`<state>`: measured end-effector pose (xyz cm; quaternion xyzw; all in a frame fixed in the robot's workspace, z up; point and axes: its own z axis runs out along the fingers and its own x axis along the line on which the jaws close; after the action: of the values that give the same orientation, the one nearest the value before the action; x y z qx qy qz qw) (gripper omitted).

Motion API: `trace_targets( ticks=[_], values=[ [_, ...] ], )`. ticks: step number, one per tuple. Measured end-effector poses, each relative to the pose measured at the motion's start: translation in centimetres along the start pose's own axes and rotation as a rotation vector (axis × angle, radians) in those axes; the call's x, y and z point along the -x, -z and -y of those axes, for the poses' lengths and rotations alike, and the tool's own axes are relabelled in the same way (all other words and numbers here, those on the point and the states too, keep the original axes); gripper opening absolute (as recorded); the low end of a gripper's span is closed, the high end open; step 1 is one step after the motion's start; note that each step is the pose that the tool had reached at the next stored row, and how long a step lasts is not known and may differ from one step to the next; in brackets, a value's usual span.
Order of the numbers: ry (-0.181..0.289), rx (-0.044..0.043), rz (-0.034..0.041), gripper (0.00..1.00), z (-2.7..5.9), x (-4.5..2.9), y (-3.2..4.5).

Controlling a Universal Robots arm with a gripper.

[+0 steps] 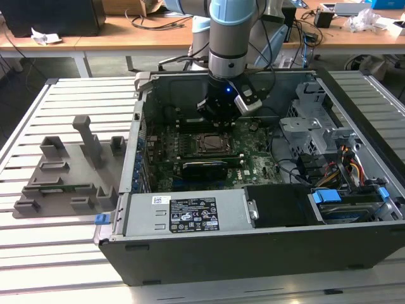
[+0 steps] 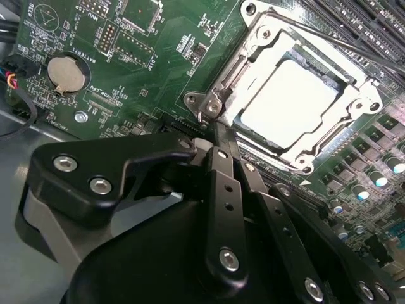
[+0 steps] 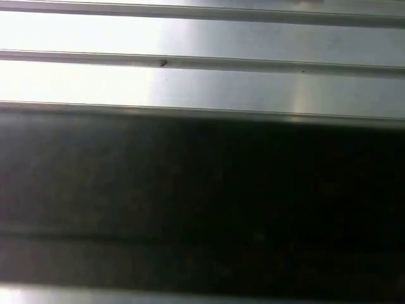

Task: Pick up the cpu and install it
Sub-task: 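Install the first cpu locking lever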

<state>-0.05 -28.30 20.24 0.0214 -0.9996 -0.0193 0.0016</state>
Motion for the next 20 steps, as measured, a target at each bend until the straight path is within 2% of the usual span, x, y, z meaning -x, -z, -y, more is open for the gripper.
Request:
trace_targets(
  ticks=[1, 3, 4, 5, 13, 18, 19, 20],
  values=[
    [0.000, 0.0022, 0.0001, 0.11, 0.01, 0.00, 0.00],
    [0.000, 0.0139, 0.0006, 0.11, 0.00, 0.00, -0.02],
    [0.000, 0.0227, 0.0010, 0.11, 0.00, -0.01, -0.02],
    [0.000, 0.0266, 0.0011, 0.11, 0.00, -0.01, -0.02],
    [0.000, 0.0272, 0.0013, 0.11, 0.36, -0.06, -0.05],
    [0.000, 0.0289, 0.0015, 0.11, 0.34, -0.52, -0.06],
    [0.000, 0.0287, 0.0020, 0.11, 0.35, -0.53, -0.01],
    [0.000, 0.0247, 0.0028, 0.11, 0.34, -0.54, 0.14]
  ],
)
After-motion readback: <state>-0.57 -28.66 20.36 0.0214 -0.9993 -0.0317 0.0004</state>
